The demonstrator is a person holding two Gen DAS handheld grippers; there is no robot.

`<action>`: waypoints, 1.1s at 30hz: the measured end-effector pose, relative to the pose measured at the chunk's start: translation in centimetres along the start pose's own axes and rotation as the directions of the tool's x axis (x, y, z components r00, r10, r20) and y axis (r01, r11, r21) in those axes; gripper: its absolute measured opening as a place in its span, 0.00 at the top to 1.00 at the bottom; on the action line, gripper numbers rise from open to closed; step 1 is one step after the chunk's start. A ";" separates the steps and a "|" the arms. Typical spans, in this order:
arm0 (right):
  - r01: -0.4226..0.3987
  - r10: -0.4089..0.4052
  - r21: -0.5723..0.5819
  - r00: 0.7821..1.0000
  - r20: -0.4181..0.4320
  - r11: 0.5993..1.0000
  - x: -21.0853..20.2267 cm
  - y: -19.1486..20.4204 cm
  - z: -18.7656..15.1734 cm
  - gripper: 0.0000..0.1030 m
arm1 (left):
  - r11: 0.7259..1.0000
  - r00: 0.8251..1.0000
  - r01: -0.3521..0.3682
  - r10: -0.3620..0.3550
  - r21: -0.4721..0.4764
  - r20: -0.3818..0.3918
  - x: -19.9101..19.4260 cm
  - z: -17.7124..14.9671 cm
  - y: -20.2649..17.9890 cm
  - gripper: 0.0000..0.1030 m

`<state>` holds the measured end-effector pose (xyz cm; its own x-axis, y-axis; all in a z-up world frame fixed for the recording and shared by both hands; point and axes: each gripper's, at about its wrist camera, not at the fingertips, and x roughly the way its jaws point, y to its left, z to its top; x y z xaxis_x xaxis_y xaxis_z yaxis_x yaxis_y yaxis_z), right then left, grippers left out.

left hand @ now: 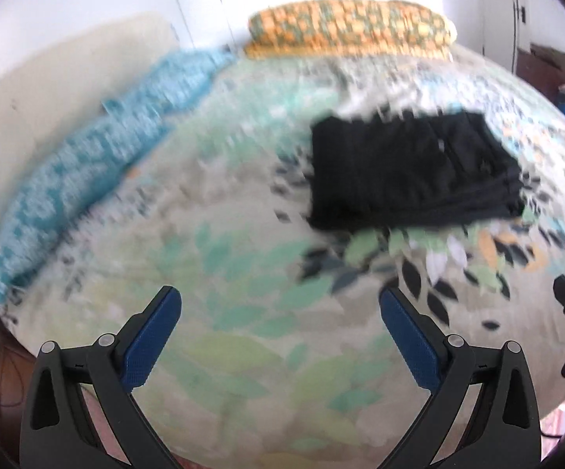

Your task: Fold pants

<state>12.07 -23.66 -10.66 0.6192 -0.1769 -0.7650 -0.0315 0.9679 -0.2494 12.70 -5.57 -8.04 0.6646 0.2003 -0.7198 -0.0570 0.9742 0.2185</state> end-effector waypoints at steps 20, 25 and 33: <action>0.050 -0.053 0.082 0.998 0.028 0.995 -4.5 -2.2 0.7 0.00 | 0.997 0.998 0.069 -0.069 -0.036 -0.003 -2.2 1.0 0.0 0.00; 0.041 -0.044 0.084 0.998 0.039 0.996 -5.4 -1.9 0.8 0.00 | 0.999 0.998 0.052 -0.051 -0.015 0.045 -3.8 1.4 -0.5 0.00; 0.041 -0.045 0.097 0.998 0.039 0.994 -5.7 -2.0 0.8 0.00 | 0.995 0.995 0.096 -0.097 0.027 0.038 -4.6 1.6 -1.4 0.01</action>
<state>9.24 -24.39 -5.29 0.6501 -0.2134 -0.7292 0.0700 0.9725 -0.2222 10.94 -8.03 -3.98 0.6951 0.1008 -0.7118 0.0271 0.9858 0.1660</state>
